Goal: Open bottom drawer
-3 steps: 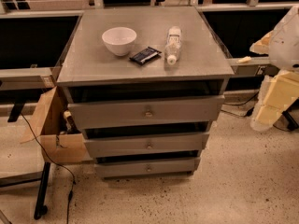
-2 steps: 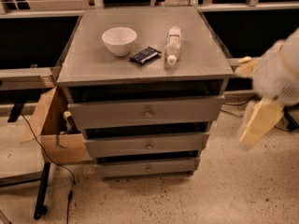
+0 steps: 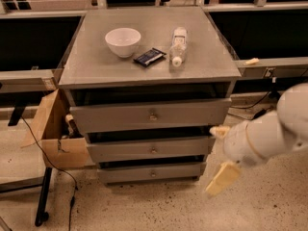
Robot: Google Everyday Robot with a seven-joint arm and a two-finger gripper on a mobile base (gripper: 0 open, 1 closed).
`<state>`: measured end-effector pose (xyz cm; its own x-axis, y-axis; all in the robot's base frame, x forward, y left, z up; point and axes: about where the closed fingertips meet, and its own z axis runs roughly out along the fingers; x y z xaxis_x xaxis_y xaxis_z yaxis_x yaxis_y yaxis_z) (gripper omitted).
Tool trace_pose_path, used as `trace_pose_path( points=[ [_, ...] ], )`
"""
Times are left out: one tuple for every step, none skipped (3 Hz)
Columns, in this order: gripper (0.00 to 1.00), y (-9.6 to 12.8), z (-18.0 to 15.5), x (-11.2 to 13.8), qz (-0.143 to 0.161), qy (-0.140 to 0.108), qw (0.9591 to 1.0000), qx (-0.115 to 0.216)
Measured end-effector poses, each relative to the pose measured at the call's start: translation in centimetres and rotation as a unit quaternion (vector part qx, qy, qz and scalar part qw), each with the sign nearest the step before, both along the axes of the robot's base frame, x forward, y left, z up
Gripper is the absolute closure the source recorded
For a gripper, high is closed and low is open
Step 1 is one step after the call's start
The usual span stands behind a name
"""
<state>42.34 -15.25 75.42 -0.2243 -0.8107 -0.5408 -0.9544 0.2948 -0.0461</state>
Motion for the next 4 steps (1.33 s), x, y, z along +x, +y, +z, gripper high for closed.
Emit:
trace_pose_path(
  points=[
    [0.00, 0.6, -2.4, -0.1, -0.018, 0.000, 0.9998, 0.012],
    [0.00, 0.6, -2.4, -0.1, -0.018, 0.000, 0.9998, 0.012],
    [0.00, 1.1, -3.6, 0.9, -0.007, 0.001, 0.9994, 0.033],
    [0.00, 3.3, -8.4, 3.2, 0.011, 0.003, 0.9973, 0.072]
  ],
)
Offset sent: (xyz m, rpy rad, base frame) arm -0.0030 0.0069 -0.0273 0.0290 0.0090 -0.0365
